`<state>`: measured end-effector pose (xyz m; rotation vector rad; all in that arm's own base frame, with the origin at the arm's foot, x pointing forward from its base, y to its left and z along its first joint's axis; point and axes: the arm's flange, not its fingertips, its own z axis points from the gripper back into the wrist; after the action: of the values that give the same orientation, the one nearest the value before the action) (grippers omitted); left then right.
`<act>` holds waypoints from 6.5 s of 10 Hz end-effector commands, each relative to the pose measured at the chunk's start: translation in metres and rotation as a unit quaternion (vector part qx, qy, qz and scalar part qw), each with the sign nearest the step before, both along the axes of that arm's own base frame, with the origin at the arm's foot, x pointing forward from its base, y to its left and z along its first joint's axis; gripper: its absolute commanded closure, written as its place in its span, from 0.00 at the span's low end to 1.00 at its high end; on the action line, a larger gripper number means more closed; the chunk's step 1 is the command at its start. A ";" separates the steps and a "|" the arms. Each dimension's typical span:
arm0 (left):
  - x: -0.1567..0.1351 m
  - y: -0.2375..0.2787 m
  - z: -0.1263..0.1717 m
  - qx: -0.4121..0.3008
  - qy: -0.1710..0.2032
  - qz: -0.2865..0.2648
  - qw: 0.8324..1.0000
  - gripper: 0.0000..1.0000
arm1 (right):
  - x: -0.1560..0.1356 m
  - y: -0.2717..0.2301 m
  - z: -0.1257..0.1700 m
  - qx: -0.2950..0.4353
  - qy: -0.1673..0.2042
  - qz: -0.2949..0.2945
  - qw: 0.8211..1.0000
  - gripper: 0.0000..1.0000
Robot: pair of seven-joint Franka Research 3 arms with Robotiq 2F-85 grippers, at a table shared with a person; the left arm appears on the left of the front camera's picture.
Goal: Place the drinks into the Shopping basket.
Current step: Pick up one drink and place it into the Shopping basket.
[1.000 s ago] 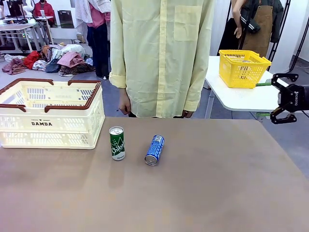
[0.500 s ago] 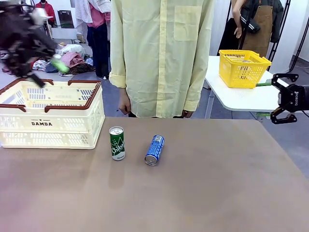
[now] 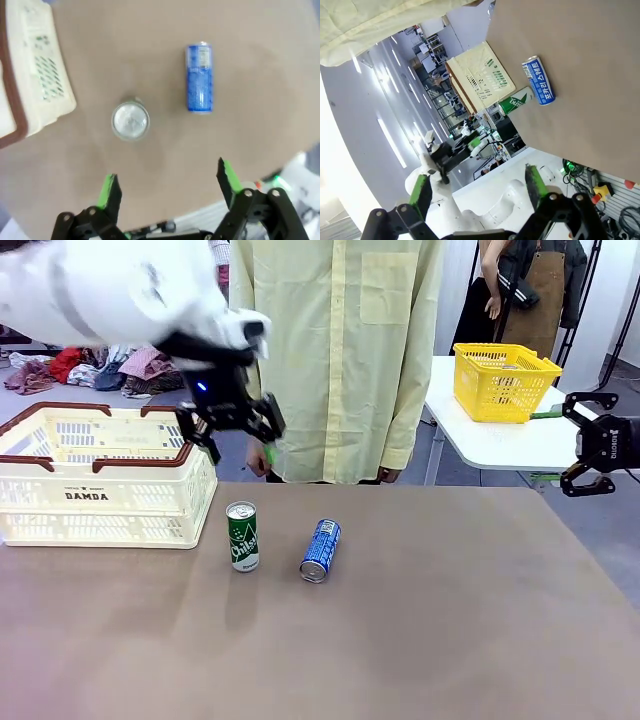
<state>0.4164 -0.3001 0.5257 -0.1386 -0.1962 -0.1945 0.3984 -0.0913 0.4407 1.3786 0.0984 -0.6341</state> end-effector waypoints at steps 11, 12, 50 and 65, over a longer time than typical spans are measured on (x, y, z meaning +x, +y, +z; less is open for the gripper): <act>0.028 0.008 -0.053 0.018 0.002 0.111 0.994 0.00 | -0.001 -0.002 0.003 -0.001 0.000 0.006 1.000 0.00; 0.029 0.008 -0.064 0.015 0.008 0.124 0.992 0.00 | -0.001 -0.002 0.003 -0.001 0.000 0.006 1.000 0.00; 0.095 0.104 0.104 -0.071 0.009 -0.045 0.996 1.00 | -0.001 -0.002 0.003 -0.001 0.000 0.006 1.000 0.00; 0.159 0.271 -0.077 0.029 0.036 0.156 0.987 1.00 | -0.001 -0.002 0.003 -0.001 0.000 0.006 1.000 0.00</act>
<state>0.5778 -0.0269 0.4426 -0.1026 -0.1236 0.0842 0.3982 -0.0919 0.4405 1.3787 0.0990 -0.6346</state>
